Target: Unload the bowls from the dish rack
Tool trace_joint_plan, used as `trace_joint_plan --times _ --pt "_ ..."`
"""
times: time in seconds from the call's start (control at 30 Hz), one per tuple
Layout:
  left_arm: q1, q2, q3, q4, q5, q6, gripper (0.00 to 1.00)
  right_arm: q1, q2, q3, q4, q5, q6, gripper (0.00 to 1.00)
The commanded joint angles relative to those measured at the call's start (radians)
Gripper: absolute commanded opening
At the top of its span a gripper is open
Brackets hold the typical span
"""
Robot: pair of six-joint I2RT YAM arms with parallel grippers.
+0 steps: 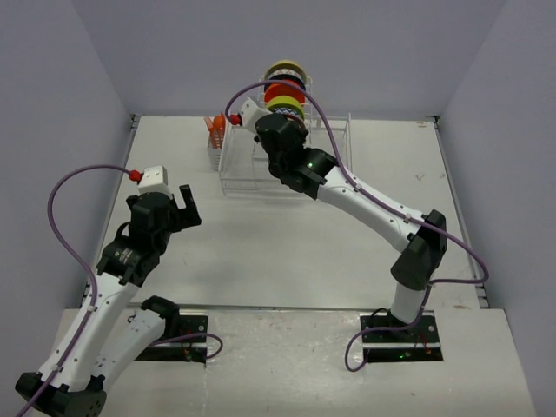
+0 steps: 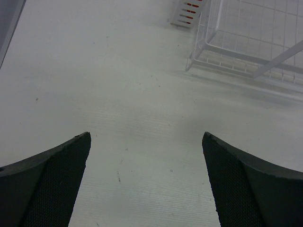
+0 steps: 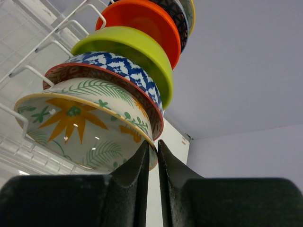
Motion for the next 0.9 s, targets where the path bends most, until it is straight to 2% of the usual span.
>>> trace_joint_plan --times 0.0,0.13,0.57,0.87 --pt "-0.006 -0.002 -0.006 0.05 0.006 0.027 1.0 -0.005 -0.003 -0.022 0.098 0.013 -0.031 0.12" --pt "-0.006 0.006 -0.006 0.053 0.015 0.03 1.0 -0.004 -0.018 -0.045 0.144 0.023 -0.049 0.0" --pt "-0.006 0.014 -0.005 0.055 0.021 0.034 1.0 0.016 -0.126 -0.097 0.269 0.06 -0.126 0.0" --pt "-0.006 0.018 -0.005 0.055 0.021 0.034 1.0 0.023 -0.158 -0.104 0.279 0.059 -0.134 0.0"
